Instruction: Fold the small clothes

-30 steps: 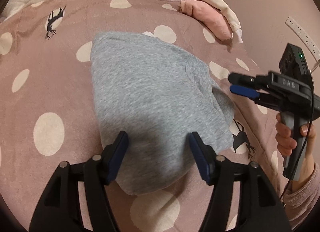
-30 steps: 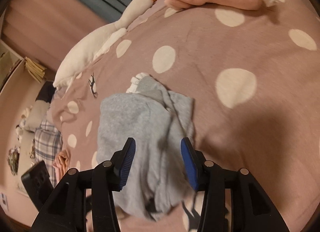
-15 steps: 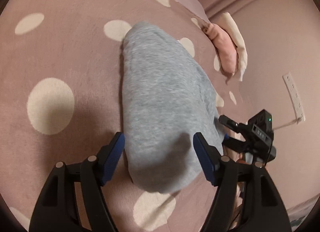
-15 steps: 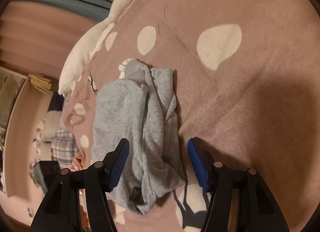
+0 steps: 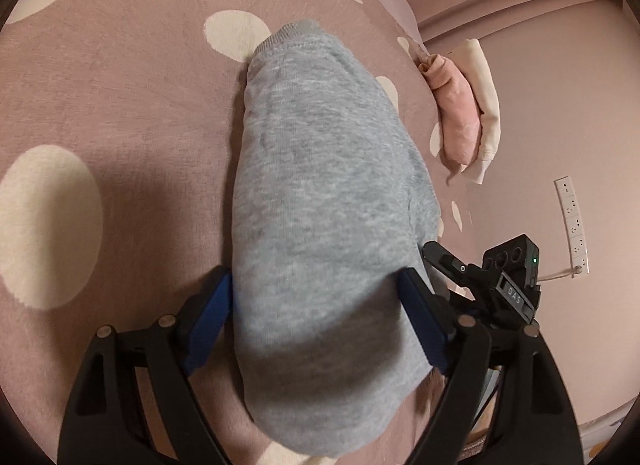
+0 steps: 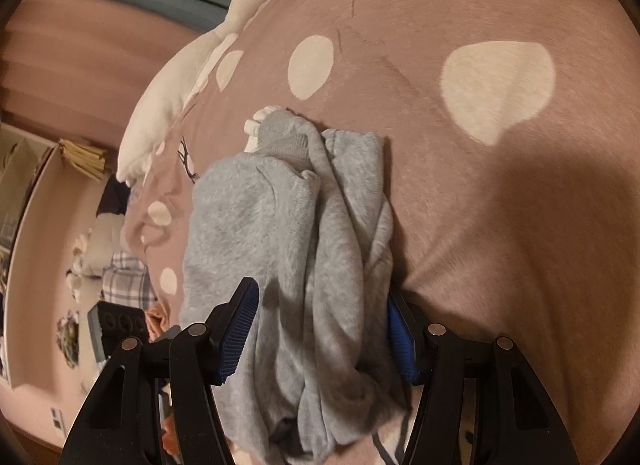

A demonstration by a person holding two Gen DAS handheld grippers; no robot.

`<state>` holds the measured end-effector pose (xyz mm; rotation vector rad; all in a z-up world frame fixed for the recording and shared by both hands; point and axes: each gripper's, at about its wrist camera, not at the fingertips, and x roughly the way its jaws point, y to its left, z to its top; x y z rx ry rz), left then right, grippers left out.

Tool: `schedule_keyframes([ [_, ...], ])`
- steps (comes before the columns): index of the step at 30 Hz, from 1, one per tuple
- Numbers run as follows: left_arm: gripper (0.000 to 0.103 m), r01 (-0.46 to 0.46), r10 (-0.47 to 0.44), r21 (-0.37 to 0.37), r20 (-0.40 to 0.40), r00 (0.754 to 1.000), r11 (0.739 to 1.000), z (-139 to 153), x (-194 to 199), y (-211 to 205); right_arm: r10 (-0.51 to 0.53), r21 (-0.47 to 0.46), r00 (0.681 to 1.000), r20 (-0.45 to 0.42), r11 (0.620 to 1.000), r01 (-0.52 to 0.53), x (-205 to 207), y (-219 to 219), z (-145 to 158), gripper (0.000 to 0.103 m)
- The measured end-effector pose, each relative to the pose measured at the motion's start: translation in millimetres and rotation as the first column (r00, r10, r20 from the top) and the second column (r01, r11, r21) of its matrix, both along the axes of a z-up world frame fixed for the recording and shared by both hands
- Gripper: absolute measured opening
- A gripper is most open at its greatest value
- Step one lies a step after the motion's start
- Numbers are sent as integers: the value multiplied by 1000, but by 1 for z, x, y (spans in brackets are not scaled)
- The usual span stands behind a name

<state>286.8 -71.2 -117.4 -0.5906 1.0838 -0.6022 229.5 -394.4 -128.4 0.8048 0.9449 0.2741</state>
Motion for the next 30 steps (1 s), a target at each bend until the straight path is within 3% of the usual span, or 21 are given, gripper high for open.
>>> schedule_keyframes([
  [11,88,-4,4,0,-9,1000,1000,-4,10,-8,17,-21,1000,9,1000,-17,9,2,-1,61],
  [16,88,-12,12,54,0,1000,998,-3,12,-12,12,-40,1000,16,999,-12,11,6,1,61],
  [21,77,-29,24,144,34,999,989,1,9,-16,31,-128,999,29,991,-27,11,17,6,60],
  [23,74,-33,26,162,41,999,986,1,9,-16,39,-207,999,29,978,-33,11,25,10,54],
  [25,72,-38,31,171,43,999,985,0,8,-16,50,-234,998,33,971,-41,10,29,11,43],
  [30,63,-51,38,217,65,997,975,5,5,-18,62,-326,997,46,944,-44,8,41,19,30],
])
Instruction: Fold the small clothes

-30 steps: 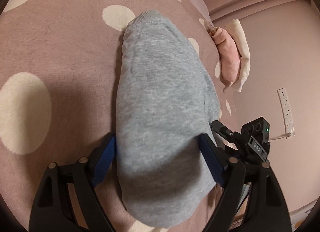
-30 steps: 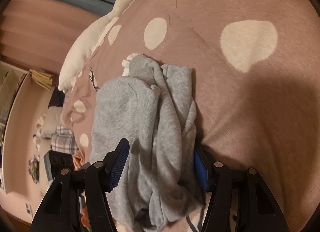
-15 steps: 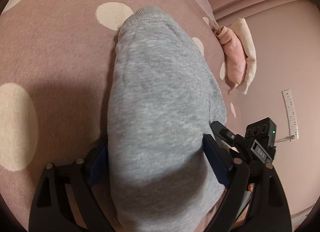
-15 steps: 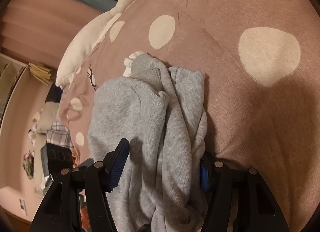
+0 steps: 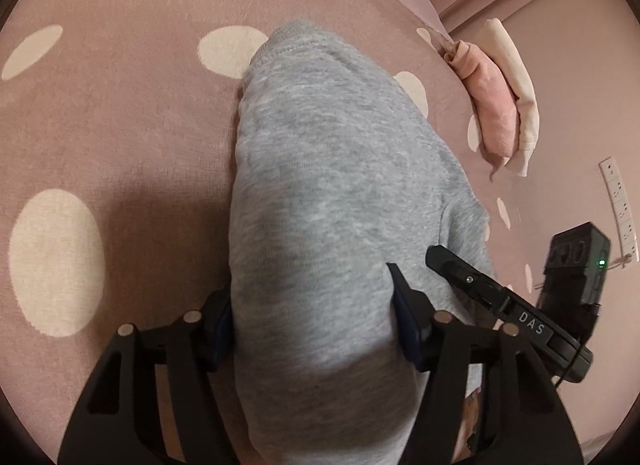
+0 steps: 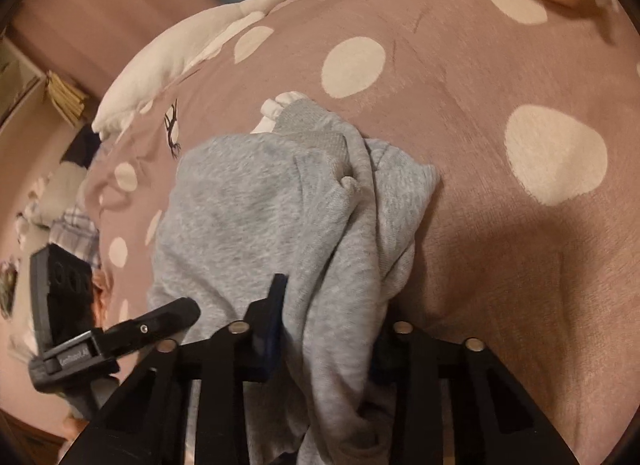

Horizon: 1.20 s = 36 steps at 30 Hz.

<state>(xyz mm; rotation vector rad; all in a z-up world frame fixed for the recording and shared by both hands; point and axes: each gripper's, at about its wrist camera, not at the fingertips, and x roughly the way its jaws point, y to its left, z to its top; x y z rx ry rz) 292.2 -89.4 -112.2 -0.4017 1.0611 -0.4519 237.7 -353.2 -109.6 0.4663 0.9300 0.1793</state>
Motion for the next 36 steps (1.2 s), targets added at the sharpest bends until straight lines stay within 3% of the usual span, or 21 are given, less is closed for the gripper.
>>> schedule_keyframes([
  [7,58,-11,11,12,29,1000,1000,11,-7,-3,4,-37,998,59,999,-2,-9,11,16,23],
  [23,58,-26,22,25,124,992,999,50,-67,26,125,-124,975,183,987,-103,-52,68,64,22],
  [36,58,-57,39,99,178,983,993,53,-134,68,191,-132,961,202,977,-166,-99,118,63,22],
])
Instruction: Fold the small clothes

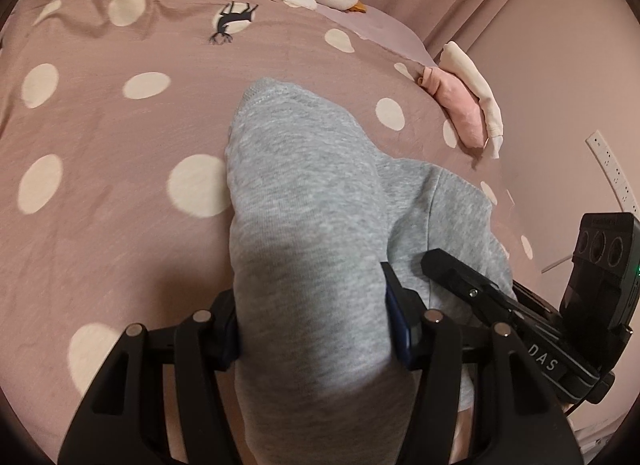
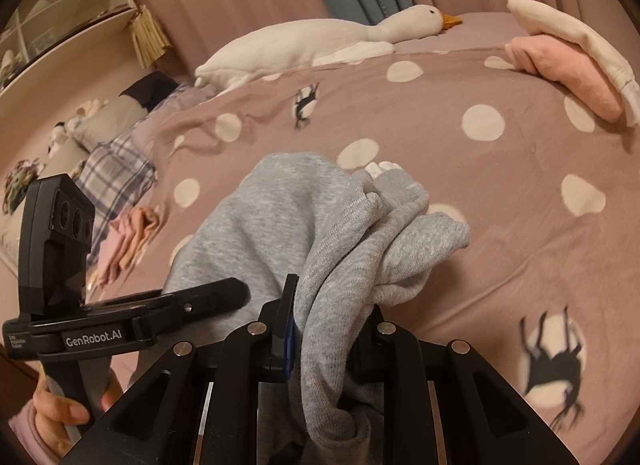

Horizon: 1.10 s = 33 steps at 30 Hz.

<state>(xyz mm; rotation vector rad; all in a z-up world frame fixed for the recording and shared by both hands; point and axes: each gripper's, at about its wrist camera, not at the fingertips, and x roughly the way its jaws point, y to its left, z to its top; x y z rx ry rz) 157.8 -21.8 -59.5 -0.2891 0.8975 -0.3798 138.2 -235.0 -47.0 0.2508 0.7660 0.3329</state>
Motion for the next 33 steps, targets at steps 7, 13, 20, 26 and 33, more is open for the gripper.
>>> schedule_keyframes([
  [7,58,-20,19,33,14,1000,999,-9,-30,24,60,-41,998,14,997,-59,-23,30,-5,22],
  [13,58,-33,33,41,-1,999,999,-20,-37,33,62,-45,998,-13,997,-62,-26,42,-15,22],
  [20,58,-34,34,43,-16,999,999,-28,-38,34,57,-45,998,-30,997,-59,-29,47,-23,22],
  [26,58,-31,33,57,-26,999,998,-32,-37,30,52,-34,998,-45,998,-53,-30,46,-28,22],
  [33,58,-36,39,57,-50,998,998,-40,-35,31,48,-20,997,-62,999,-50,-28,43,-33,22],
])
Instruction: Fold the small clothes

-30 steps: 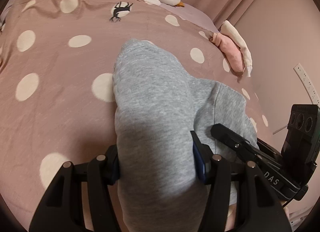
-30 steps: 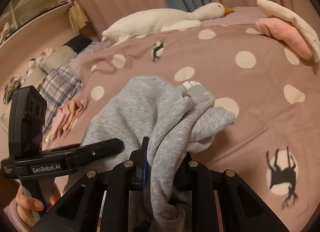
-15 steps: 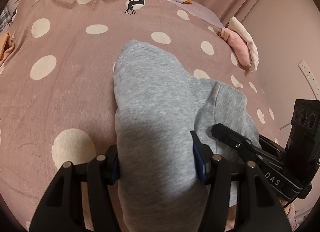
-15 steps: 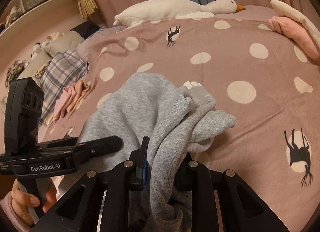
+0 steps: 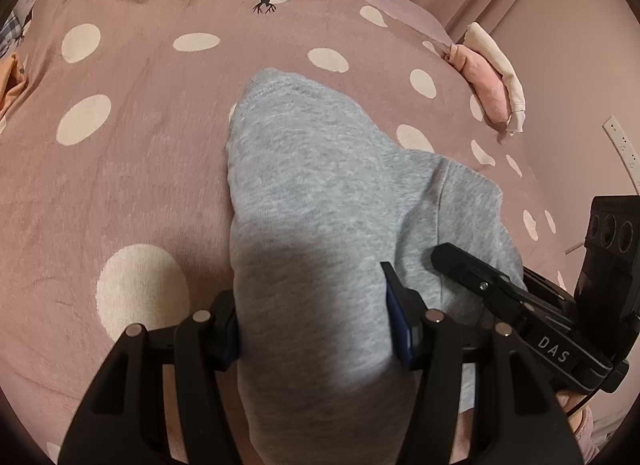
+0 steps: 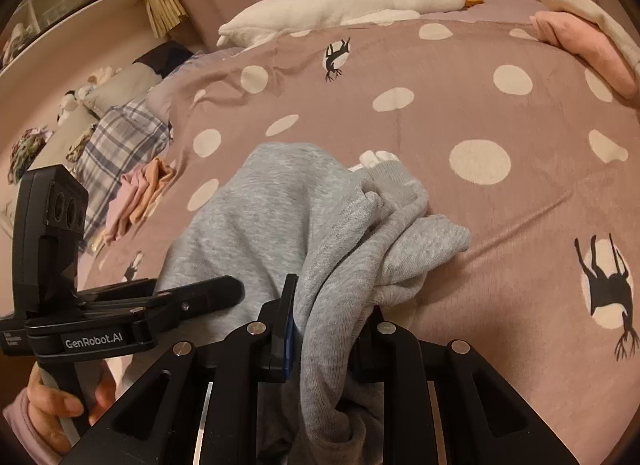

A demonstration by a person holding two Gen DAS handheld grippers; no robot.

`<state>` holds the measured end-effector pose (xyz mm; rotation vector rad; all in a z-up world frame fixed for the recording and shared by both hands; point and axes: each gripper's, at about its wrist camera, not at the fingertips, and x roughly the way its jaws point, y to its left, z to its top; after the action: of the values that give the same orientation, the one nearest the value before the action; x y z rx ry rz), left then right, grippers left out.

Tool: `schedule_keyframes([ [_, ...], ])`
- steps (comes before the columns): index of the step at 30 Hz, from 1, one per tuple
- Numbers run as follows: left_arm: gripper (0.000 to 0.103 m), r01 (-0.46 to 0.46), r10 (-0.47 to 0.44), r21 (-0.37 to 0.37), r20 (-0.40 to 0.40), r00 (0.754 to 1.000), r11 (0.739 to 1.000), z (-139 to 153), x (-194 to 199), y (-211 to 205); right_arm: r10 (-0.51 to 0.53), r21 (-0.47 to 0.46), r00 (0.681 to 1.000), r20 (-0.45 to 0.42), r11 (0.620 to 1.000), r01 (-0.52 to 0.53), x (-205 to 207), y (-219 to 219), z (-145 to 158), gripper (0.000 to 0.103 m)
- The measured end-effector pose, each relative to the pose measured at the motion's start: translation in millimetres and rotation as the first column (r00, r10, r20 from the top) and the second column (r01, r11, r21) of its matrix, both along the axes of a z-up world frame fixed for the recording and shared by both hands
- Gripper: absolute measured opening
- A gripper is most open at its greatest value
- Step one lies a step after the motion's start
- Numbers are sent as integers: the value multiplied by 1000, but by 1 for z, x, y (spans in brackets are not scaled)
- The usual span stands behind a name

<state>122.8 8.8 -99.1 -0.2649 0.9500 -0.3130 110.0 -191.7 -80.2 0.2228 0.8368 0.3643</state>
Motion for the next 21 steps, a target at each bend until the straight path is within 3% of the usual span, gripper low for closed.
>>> schedule_keyframes([
  [21,60,-4,5,54,-18,1000,999,-6,-1,-7,-15,7,999,-39,1000,15,1,-8,-8,22],
])
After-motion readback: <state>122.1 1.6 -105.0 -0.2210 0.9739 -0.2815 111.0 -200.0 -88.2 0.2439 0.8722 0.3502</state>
